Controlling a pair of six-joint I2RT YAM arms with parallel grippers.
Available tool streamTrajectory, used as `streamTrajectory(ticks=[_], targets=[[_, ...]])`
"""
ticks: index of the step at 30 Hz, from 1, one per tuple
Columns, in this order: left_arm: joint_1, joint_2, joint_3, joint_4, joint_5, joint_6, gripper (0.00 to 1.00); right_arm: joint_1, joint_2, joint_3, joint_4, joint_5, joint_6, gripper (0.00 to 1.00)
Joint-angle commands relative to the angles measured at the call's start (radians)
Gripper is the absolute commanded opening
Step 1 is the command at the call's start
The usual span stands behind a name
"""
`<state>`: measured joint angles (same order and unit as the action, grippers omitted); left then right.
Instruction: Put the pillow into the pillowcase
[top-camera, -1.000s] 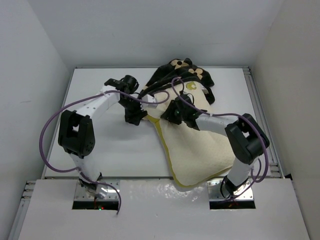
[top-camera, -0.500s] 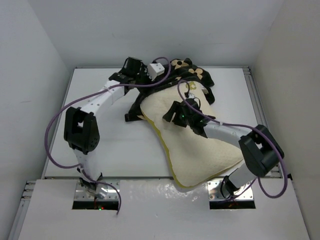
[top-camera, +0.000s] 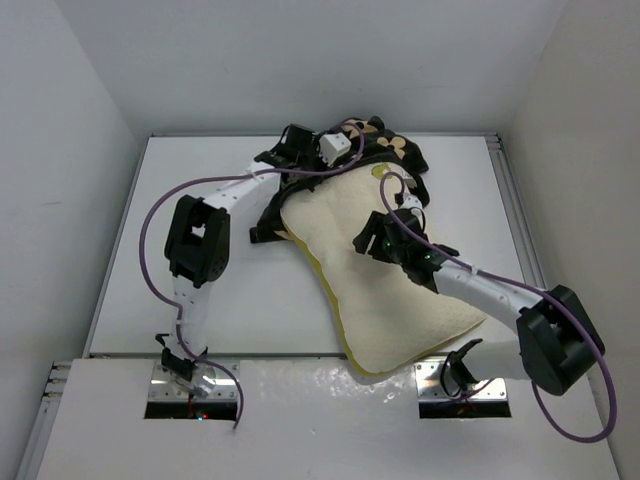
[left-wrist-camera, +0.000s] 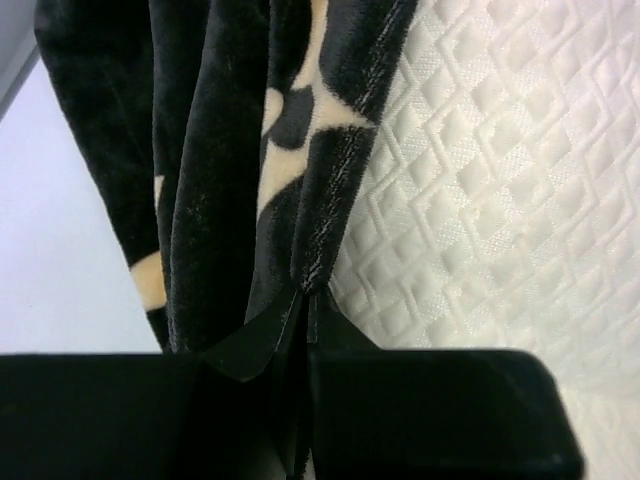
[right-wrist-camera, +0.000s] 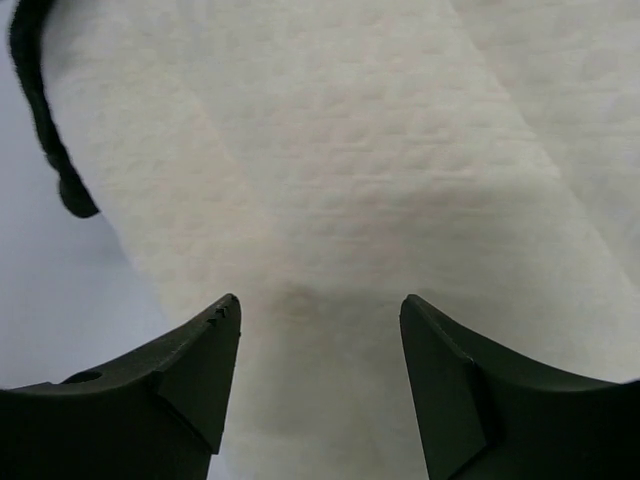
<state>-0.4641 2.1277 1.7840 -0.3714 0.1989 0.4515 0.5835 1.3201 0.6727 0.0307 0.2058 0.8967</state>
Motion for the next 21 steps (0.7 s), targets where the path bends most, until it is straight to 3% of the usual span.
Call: streamTrajectory(ticks=[1,4,6,7,13,16,18,19,21], targets=[[-0.010,-0.037,0.009,-0.001,0.020,-0.016,0.00,-0.013,-0.029,-0.012,-0.003,0.040,-0.036,0.64],[-0.015,-0.054,0.043,-0.046,0.051,-0.034,0.00,-0.013,0.002,0.037,-0.015,0.011,-0.094,0.72],[-0.019,-0.069,0.084,-0.101,0.069,-0.034,0.00,-0.007,0.027,0.070,-0.052,-0.012,-0.123,0.86],[-0.025,-0.090,0.104,-0.121,0.079,-0.030,0.00,0.001,0.050,0.096,-0.057,-0.014,-0.128,0.98],[-0.033,-0.164,0.189,-0.309,0.141,-0.013,0.00,0.073,0.187,0.201,0.027,-0.089,-0.182,0.99],[-0.033,-0.189,0.171,-0.400,0.160,-0.010,0.00,0.147,0.301,0.327,-0.026,-0.077,-0.258,0.99],[-0.024,-0.210,0.105,-0.443,0.169,-0.007,0.00,0.162,0.350,0.367,-0.063,-0.039,-0.198,0.99],[-0.019,-0.221,0.074,-0.439,0.177,-0.013,0.00,0.136,0.384,0.367,-0.064,-0.039,-0.065,0.99],[-0.002,-0.253,-0.022,-0.417,0.186,-0.026,0.00,0.112,0.406,0.341,-0.005,-0.072,0.037,0.99]])
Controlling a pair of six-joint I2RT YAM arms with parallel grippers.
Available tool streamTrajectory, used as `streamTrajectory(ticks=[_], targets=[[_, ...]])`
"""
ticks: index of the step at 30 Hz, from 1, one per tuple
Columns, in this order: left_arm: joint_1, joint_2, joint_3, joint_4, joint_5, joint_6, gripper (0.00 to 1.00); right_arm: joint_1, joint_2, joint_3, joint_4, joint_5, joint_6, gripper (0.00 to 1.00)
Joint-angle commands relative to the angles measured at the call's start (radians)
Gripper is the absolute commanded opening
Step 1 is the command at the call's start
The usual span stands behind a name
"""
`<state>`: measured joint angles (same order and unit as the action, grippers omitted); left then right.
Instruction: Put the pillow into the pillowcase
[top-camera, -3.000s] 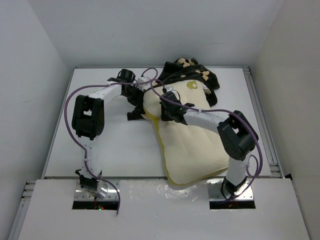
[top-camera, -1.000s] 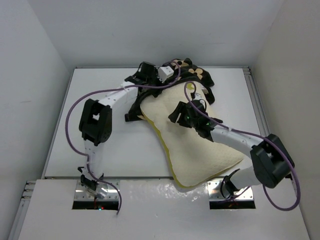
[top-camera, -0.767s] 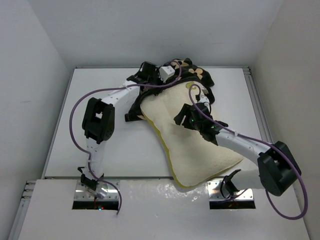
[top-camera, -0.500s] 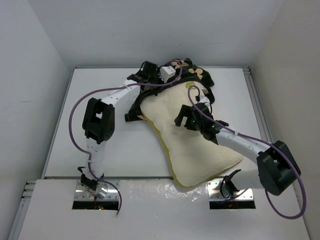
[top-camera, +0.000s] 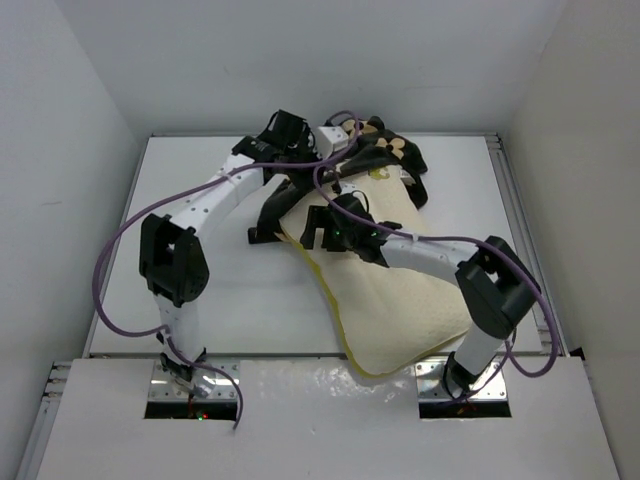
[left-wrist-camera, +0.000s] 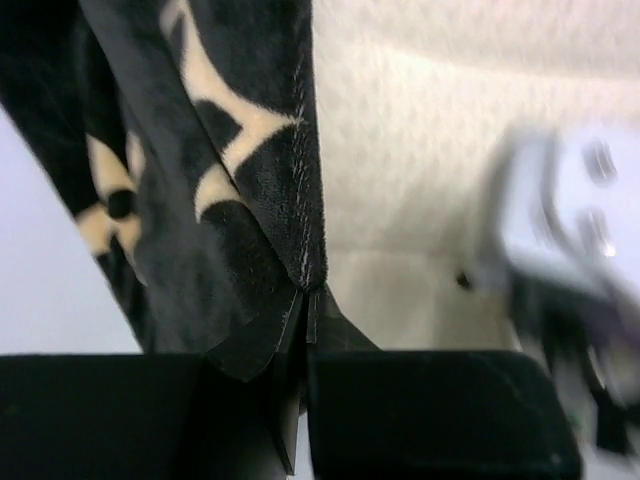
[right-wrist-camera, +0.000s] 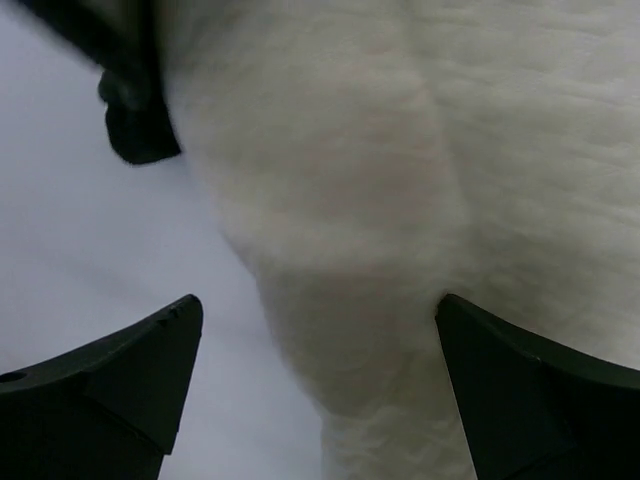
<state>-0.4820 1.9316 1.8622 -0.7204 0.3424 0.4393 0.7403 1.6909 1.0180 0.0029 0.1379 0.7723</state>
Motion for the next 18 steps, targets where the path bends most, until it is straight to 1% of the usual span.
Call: streamTrajectory(ticks=[1,2,3,4,5,7,8,9,10,11,13,18], targets=[[0.020,-0.069,-0.128,-0.053,0.047,-0.022,0.00,-0.051,0.045,-0.021,0.051,0.009,0.195,0.98],[0.026,-0.081,-0.149,-0.034,0.050,-0.034,0.00,-0.048,0.049,-0.054,0.077,0.034,0.249,0.97],[0.026,-0.088,-0.171,-0.033,0.053,-0.036,0.00,-0.048,0.056,-0.068,0.109,0.089,0.271,0.92],[0.025,-0.091,-0.176,-0.030,0.055,-0.042,0.00,-0.050,0.071,-0.087,0.127,0.101,0.310,0.87],[0.026,-0.094,-0.184,-0.031,0.056,-0.047,0.00,-0.055,0.084,-0.090,0.137,0.101,0.321,0.72],[0.026,-0.098,-0.189,-0.027,0.061,-0.053,0.00,-0.067,0.116,-0.088,0.155,0.057,0.344,0.47],[0.026,-0.097,-0.190,-0.028,0.070,-0.056,0.00,-0.074,0.127,-0.090,0.190,0.034,0.354,0.33],[0.026,-0.097,-0.190,-0.028,0.075,-0.062,0.00,-0.090,0.136,-0.093,0.221,-0.044,0.373,0.04],[0.026,-0.097,-0.190,-0.028,0.081,-0.060,0.00,-0.102,0.145,-0.107,0.258,-0.081,0.387,0.00],[0.025,-0.097,-0.187,-0.033,0.086,-0.062,0.00,-0.110,0.139,-0.119,0.343,-0.107,0.401,0.00],[0.014,-0.097,-0.181,-0.048,0.086,-0.048,0.00,-0.130,0.112,-0.154,0.452,-0.118,0.406,0.00],[-0.015,-0.098,-0.137,-0.132,0.101,0.022,0.00,-0.186,-0.042,-0.134,0.491,-0.037,0.355,0.00]])
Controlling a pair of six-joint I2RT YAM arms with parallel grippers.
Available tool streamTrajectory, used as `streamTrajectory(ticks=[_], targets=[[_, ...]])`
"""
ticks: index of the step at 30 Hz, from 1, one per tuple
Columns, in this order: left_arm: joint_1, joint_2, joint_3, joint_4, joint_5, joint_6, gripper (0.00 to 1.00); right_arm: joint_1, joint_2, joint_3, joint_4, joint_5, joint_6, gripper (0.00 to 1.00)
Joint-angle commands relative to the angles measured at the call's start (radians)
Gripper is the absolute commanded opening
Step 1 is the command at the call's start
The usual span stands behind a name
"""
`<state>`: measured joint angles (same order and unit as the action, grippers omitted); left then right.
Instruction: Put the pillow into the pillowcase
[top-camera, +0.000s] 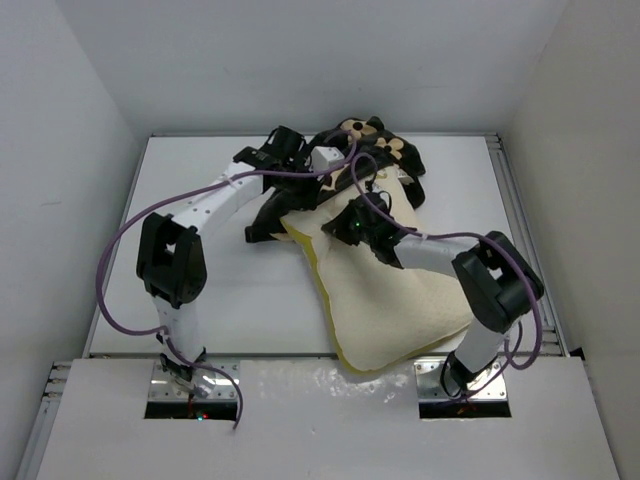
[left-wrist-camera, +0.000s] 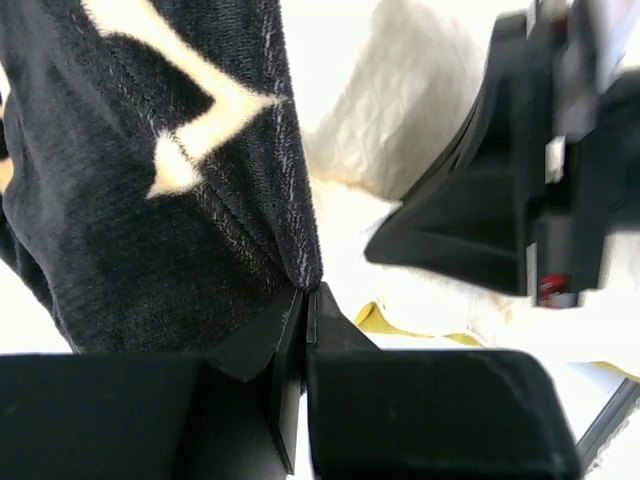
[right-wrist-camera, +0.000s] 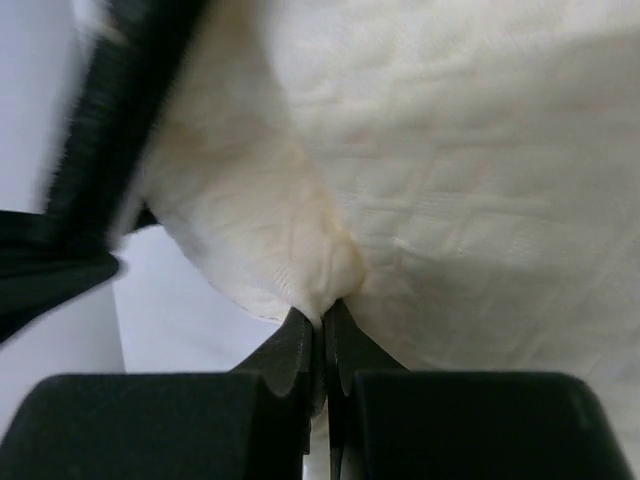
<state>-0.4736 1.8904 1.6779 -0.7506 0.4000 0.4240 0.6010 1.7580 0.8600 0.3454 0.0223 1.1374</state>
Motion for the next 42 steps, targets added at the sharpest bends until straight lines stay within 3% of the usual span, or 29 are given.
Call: streamTrajectory(ticks=[1,10,17,21,22,23,24,25,27,28,29,34,37,38,39,41,42], targets=[[-0.028,-0.057,0.058,-0.111,0.048,0.047,0.00,-0.052,-0.129,0.025,0.159,0.103,-0.014,0.00],[-0.065,-0.062,0.156,-0.162,0.143,0.049,0.00,-0.041,-0.239,-0.064,0.311,0.232,0.042,0.00],[-0.115,-0.068,0.223,-0.240,0.281,0.079,0.00,-0.036,-0.097,0.005,0.296,0.269,0.041,0.00],[-0.117,-0.085,0.177,-0.237,0.295,0.096,0.00,-0.066,-0.051,0.063,0.280,0.242,-0.011,0.00],[-0.114,-0.091,0.155,-0.225,0.274,0.091,0.00,-0.075,-0.052,0.054,0.306,0.211,-0.013,0.04],[-0.097,-0.096,0.131,-0.187,0.219,0.072,0.00,-0.090,-0.064,0.039,0.334,0.164,-0.031,0.18],[-0.086,-0.096,0.102,-0.162,0.191,0.059,0.00,-0.099,-0.078,0.033,0.345,0.110,-0.044,0.35],[-0.074,-0.094,0.048,-0.138,0.165,0.039,0.00,-0.105,-0.095,0.028,0.305,0.055,-0.059,0.63],[-0.037,-0.090,0.002,-0.072,0.091,-0.014,0.00,-0.110,-0.190,0.010,0.177,-0.019,-0.144,0.80],[-0.025,-0.086,-0.030,-0.055,0.065,-0.031,0.00,-0.110,-0.228,-0.002,0.018,-0.018,-0.172,0.96],[-0.019,-0.083,-0.040,-0.030,0.030,-0.045,0.00,-0.112,-0.265,-0.019,-0.059,0.023,-0.213,0.99],[-0.048,-0.025,-0.050,-0.018,-0.076,-0.024,0.00,-0.213,-0.466,-0.182,-0.305,0.071,-0.304,0.99],[-0.100,0.012,-0.038,-0.039,-0.093,-0.004,0.00,-0.306,-0.529,-0.223,-0.336,0.105,-0.347,0.99],[-0.124,0.021,-0.031,-0.064,-0.089,0.016,0.00,-0.331,-0.535,-0.225,-0.338,0.103,-0.372,0.92],[-0.134,0.022,-0.021,-0.076,-0.083,0.028,0.00,-0.361,-0.535,-0.222,-0.336,0.094,-0.384,0.72],[-0.164,0.022,-0.009,-0.124,-0.072,0.076,0.00,-0.435,-0.514,-0.190,-0.341,0.090,-0.413,0.17],[-0.175,0.021,0.008,-0.141,-0.073,0.099,0.00,-0.458,-0.499,-0.176,-0.365,0.067,-0.425,0.13]])
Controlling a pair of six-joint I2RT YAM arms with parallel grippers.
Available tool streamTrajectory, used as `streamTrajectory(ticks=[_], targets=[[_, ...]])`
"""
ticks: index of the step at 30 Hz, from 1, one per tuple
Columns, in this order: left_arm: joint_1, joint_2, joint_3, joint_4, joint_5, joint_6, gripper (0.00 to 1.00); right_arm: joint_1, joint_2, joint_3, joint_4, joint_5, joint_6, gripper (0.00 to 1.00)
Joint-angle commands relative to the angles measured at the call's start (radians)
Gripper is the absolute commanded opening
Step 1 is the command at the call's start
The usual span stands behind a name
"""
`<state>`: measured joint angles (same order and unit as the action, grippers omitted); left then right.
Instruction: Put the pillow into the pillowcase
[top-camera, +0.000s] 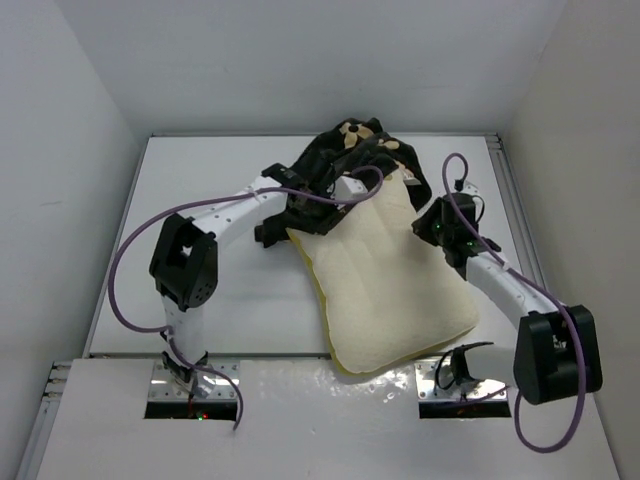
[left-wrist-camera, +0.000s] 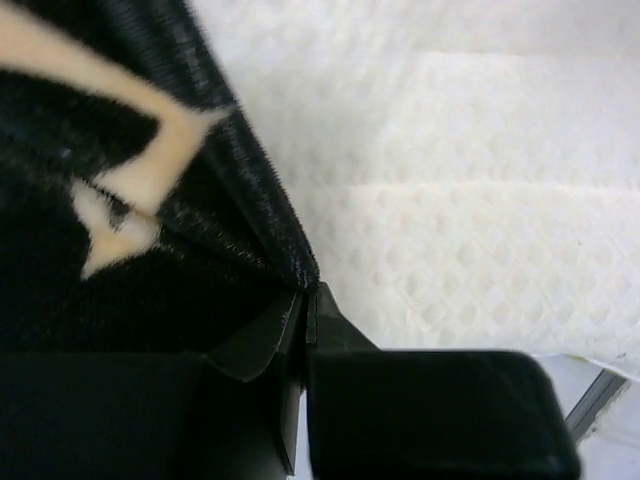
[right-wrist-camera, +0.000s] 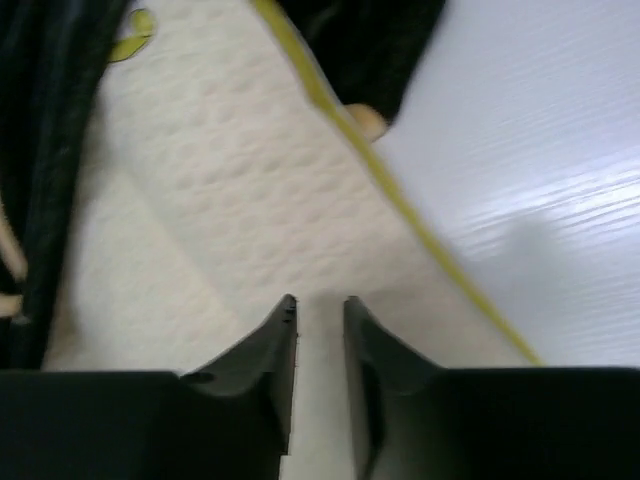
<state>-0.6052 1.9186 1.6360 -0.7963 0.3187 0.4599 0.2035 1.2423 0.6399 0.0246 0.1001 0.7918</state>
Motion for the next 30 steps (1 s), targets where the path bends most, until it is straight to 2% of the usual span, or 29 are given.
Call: streamTrajectory(ticks=[1,2,3,5,6,9,11,14,16,21,25,27,28,30], targets=[[-0.059,-0.010,0.061,-0.127,-0.001,0.100,0.00,-0.100,0.055,0.055,-0.037,-0.038,-0.112,0.28],[-0.067,-0.012,0.073,-0.138,-0.010,0.114,0.03,-0.113,0.078,0.078,-0.031,-0.062,-0.126,0.50],[-0.073,-0.015,0.100,-0.144,-0.042,0.123,0.22,-0.131,0.124,0.092,-0.005,-0.097,-0.141,0.75],[-0.088,-0.023,0.133,-0.138,-0.075,0.132,0.40,-0.139,0.173,0.127,0.008,-0.157,-0.187,0.89],[-0.091,-0.023,0.169,-0.129,-0.114,0.132,0.54,-0.142,0.199,0.139,0.015,-0.184,-0.198,0.98],[-0.113,-0.010,0.255,-0.046,-0.170,0.103,0.71,-0.156,0.296,0.170,0.059,-0.227,-0.229,0.99],[-0.131,0.020,0.304,0.046,-0.222,0.080,0.78,-0.176,0.351,0.165,0.147,-0.310,-0.217,0.99],[-0.151,0.088,0.323,0.201,-0.296,0.083,0.82,-0.182,0.397,0.142,0.268,-0.407,-0.203,0.99],[-0.157,0.162,0.337,0.297,-0.358,0.085,0.82,-0.180,0.422,0.132,0.304,-0.463,-0.194,0.96],[-0.157,0.335,0.450,0.385,-0.431,0.092,0.85,-0.162,0.430,0.069,0.402,-0.531,-0.151,0.93],[-0.157,0.448,0.499,0.459,-0.487,0.088,0.83,-0.124,0.373,-0.049,0.480,-0.501,-0.118,0.91],[-0.157,0.468,0.499,0.482,-0.510,0.094,0.62,-0.116,0.353,-0.077,0.497,-0.484,-0.091,0.82],[-0.156,0.470,0.498,0.479,-0.507,0.097,0.41,-0.113,0.350,-0.101,0.526,-0.488,-0.080,0.71],[-0.157,0.458,0.496,0.450,-0.486,0.089,0.19,-0.110,0.345,-0.123,0.547,-0.488,-0.057,0.57]])
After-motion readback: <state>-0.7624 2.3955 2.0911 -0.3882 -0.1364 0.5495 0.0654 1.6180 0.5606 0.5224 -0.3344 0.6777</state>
